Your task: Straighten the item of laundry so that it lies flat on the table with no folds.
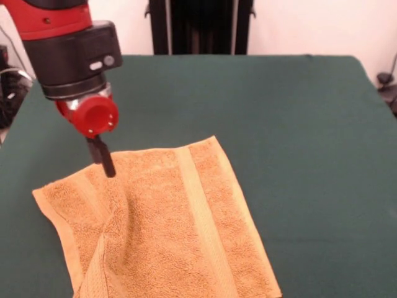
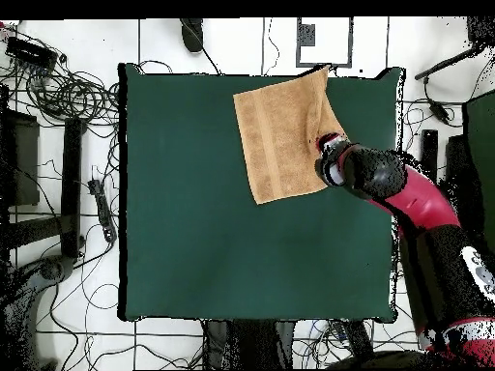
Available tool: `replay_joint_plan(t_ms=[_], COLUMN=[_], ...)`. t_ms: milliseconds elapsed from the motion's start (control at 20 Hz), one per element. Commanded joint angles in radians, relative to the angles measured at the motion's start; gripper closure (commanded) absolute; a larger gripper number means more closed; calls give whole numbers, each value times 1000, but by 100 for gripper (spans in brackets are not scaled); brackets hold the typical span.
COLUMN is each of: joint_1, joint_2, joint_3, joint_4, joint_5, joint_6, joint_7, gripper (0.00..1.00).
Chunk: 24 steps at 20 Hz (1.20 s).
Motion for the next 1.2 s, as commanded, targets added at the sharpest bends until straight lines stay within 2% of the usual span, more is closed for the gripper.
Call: replay_joint_plan(t_ms=[50,400,800,950,1200], joint_1=[53,9,-63,-71,-65], joint_2=[112,178,254,258,295], joint_3=[115,183,271,276,250], joint_4=[129,119,92,72,11], joint_5=[47,43,50,42,0], joint_6=[-54,-66,36,83,89], joint_7=[78,16,-60,-71,-104], gripper=[0,0,0,0,0])
